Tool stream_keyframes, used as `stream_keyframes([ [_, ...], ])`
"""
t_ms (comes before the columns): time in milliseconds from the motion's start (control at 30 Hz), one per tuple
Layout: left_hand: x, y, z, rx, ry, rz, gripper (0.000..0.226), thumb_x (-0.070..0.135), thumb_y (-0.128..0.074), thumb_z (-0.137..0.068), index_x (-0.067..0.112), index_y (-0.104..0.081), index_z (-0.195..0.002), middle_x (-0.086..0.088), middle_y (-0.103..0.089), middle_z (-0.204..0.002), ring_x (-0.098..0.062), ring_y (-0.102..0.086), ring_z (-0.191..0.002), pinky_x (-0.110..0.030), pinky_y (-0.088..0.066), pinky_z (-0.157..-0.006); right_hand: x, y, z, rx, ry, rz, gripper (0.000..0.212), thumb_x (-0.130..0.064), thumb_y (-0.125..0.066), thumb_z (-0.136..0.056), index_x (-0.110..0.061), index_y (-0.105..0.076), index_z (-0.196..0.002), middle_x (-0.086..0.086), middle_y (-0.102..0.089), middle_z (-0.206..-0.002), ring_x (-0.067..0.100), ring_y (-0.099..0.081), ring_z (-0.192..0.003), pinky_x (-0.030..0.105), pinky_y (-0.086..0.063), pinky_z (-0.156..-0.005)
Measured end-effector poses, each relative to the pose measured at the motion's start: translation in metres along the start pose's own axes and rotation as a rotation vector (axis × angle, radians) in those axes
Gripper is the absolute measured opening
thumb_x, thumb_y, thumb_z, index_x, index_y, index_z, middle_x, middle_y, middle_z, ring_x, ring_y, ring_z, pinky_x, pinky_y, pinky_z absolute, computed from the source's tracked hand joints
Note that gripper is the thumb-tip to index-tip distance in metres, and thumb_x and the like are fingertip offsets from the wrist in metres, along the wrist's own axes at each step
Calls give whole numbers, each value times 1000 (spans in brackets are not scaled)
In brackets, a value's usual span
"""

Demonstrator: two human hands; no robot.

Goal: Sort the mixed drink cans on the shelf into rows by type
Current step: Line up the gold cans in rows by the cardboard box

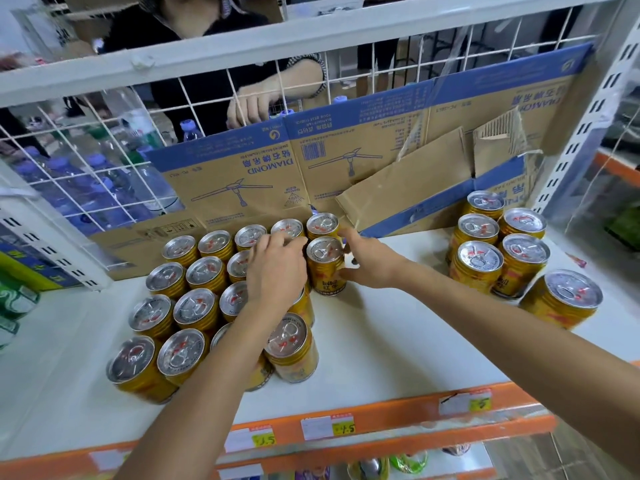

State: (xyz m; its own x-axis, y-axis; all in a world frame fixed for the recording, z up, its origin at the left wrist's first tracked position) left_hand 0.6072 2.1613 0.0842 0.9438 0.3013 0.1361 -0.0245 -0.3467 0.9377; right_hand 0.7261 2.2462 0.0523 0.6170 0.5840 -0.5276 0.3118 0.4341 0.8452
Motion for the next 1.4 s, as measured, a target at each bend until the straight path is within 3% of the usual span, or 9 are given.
stream_keyframes([
  [233,66,2,-9,-45,-214,119,34,21,-49,-93,22,-60,-125,-3,-56,-122,-26,-43,-117,-36,-34,-95,29,56,42,-22,-8,205,51,-26,-62,-90,-13,-41,-135,9,-54,-131,25,-53,-116,35,-44,-94],
  [367,111,-7,-5,-65,-320,237,33,20,-57,-87,21,-63,-120,-4,-60,-114,-29,-50,-108,-37,-39,-88,66,79,77,-130,-121,362,60,-23,-66,-84,-20,-39,-138,2,-48,-136,23,-47,-122,32,-40,-97],
  [467,137,-17,0,-130,-386,243,37,24,-54,-90,24,-59,-127,0,-56,-122,-26,-46,-115,-37,-39,-91,88,81,98,-254,-196,626,70,-21,-65,-81,-21,-33,-143,3,-40,-141,26,-39,-129,36,-38,-102],
  [567,153,-25,4,-191,-438,254,40,25,-53,-91,25,-54,-131,1,-53,-127,-24,-43,-119,-38,-38,-96,87,77,100,-177,-114,790,61,-14,-55,-84,-20,-36,-142,4,-43,-140,26,-39,-127,38,-38,-102],
  [667,156,-28,9,-245,-461,220,43,27,-52,-93,25,-49,-136,2,-50,-132,-23,-40,-122,-38,-36,-99,81,77,98,-150,-89,720,63,-8,-53,-84,-25,-36,-142,3,-47,-135,26,-43,-120,37,-46,-90],
  [933,100,-15,10,-259,-314,269,44,26,-55,-92,20,-51,-135,-1,-49,-134,-22,-39,-125,-32,-32,-102,15,51,87,-213,118,363,67,0,-62,-77,-24,-43,-137,-2,-46,-136,19,-37,-126,29,-39,-100],
  [1100,45,8,24,-175,-213,299,30,13,-58,-88,18,-66,-117,-1,-58,-123,-23,-48,-115,-31,-38,-95,-32,19,72,-195,388,447,58,7,-52,-74,-15,-52,-128,1,-49,-130,21,-35,-124,24,-32,-100],
  [1200,17,15,34,-125,-146,265,30,14,-57,-89,19,-66,-118,0,-60,-122,-21,-48,-117,-29,-36,-98,-44,6,67,-191,485,464,51,5,-55,-73,-11,-56,-121,4,-51,-127,21,-36,-123,21,-29,-99],
  [1400,1,13,49,-71,-73,245,26,17,-56,-91,18,-69,-113,0,-62,-118,-20,-47,-110,-24,-34,-90,-50,7,67,-229,454,209,50,4,-59,-74,-12,-59,-121,6,-49,-136,20,-35,-132,17,-22,-105],
])
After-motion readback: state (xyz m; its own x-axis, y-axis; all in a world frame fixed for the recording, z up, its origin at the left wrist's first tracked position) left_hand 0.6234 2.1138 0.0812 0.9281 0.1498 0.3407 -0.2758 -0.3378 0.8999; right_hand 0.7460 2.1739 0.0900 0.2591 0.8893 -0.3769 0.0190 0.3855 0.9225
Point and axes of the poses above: each hand's wrist, its own z-axis away from the middle knuckle, its own y-axis out of the back of the hand, x = y × z, the point moved 7 cm from there along -z, towards the middle knuckle
